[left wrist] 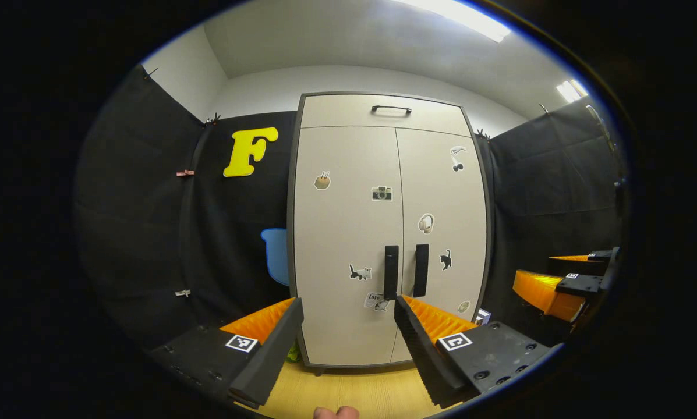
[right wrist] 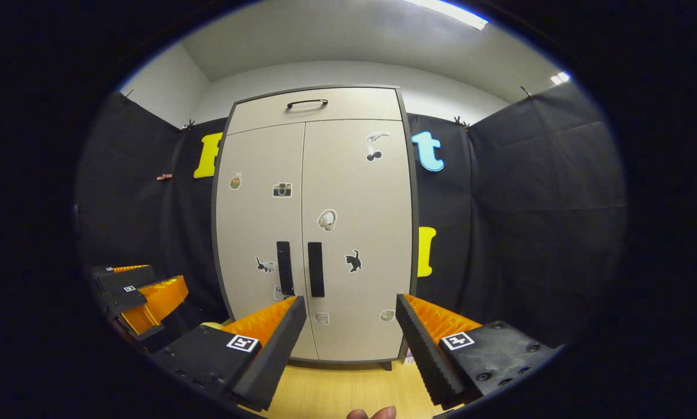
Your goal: Open the right door of the double-door shoe cabinet with the right hand, and open the left door with the left hand.
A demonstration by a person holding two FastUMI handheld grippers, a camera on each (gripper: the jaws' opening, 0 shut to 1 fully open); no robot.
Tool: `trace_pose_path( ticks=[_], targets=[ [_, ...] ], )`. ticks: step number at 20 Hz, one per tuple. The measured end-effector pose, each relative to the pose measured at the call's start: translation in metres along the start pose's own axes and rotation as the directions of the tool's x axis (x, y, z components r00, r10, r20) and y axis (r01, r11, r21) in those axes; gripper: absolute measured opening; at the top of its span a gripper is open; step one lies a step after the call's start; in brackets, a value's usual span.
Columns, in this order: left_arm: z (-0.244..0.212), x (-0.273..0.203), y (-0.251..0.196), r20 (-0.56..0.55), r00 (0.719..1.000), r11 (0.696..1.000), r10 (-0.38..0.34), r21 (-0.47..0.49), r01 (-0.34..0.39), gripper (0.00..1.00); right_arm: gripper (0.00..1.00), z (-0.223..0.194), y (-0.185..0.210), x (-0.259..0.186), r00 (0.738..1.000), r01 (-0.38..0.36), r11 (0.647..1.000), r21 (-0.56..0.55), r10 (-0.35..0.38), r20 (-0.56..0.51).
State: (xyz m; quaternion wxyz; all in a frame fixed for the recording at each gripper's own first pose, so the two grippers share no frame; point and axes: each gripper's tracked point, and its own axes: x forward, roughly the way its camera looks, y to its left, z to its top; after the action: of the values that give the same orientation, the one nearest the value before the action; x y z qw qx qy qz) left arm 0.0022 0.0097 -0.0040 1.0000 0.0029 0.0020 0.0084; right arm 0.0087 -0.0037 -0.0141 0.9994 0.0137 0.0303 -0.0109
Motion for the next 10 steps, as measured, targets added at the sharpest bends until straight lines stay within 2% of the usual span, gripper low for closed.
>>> trace_pose_path(
  ticks=[5, 10],
  targets=[
    [-0.002, 0.0, 0.004, -0.002, 1.0, 1.0, 0.003, 0.004, -0.003, 0.97, 0.98, -0.002, 0.011, 0.016, 1.0, -0.014, 1.0, 0.004, 0.014, -0.012],
    [-0.008, 0.002, 0.01, -0.012, 1.0, 1.0, 0.0, -0.002, 0.0, 0.97, 0.97, 0.003, 0.028, 0.057, 0.999, -0.037, 0.999, 0.016, 0.037, 0.005]
  ],
)
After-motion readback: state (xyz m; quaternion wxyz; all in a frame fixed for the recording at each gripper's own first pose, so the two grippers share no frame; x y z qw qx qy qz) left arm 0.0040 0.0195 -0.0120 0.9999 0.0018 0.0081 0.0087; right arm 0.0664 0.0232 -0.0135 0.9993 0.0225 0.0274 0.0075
